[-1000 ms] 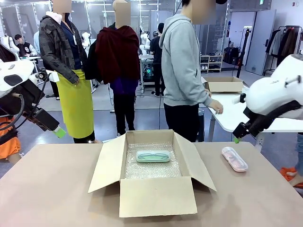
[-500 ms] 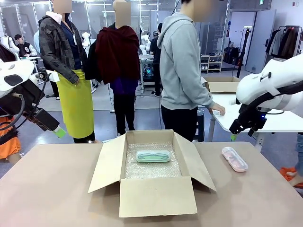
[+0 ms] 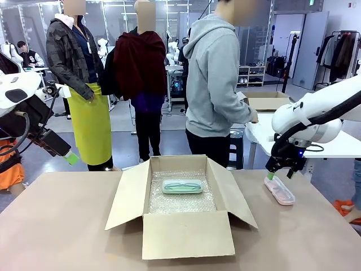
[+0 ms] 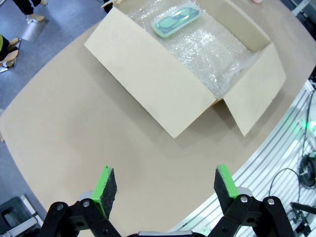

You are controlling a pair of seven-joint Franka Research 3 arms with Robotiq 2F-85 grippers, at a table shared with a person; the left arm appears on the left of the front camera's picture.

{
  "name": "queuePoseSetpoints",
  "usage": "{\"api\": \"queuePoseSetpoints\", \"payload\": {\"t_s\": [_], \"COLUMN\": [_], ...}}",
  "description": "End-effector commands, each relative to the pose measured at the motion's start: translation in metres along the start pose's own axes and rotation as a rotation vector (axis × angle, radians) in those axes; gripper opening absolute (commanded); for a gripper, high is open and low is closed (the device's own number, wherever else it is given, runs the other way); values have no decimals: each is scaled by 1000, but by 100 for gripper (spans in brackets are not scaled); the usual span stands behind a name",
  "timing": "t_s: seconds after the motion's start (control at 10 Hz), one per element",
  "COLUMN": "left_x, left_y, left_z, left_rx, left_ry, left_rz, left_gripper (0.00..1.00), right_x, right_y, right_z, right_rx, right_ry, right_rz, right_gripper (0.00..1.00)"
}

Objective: Pack the glasses set securely to prepare it for shipping.
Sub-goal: Put the Glasses case from the right side of the table into the Package Box.

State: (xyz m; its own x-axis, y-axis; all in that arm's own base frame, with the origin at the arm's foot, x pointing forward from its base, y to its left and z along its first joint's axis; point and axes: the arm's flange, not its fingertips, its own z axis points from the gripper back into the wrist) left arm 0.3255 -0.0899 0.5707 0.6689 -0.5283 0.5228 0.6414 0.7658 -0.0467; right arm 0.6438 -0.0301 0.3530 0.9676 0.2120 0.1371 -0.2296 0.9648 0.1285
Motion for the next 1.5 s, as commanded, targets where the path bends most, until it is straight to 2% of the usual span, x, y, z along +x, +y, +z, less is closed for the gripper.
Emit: {"api": "queuePoseSetpoints", "payload": {"t_s": [0.0,0.3,0.5,1.1,1.2,1.3,1.4], "left_x": [1,1,1,1,1,1,1], "left_y": [2,2,2,2,2,2,2], "left_z": [1,1,1,1,1,1,1], "left_rx": [-12,-12,-12,-12,-12,-12,-12], "left_ry": [-24,-24,-24,-24,-24,-24,-24], "left_rz": [-9,-9,-9,-9,-9,-9,-9], "left_gripper": [100,100,100,100,100,100,100], "right_x": [9,14,15,10,10,9,9], "right_y": [5,7,6,11,12,13,14], "right_z": [-3,-27,-35,-54,-52,-51,-50], "right_rx": [25,-27,-12,-73,-73,-91,-89], "right_ry": [37,59,69,84,81,79,85], "right_rz": [-31,-62,-81,-122,-121,-119,-121], "right_gripper": [100,100,100,100,85,80,65]}}
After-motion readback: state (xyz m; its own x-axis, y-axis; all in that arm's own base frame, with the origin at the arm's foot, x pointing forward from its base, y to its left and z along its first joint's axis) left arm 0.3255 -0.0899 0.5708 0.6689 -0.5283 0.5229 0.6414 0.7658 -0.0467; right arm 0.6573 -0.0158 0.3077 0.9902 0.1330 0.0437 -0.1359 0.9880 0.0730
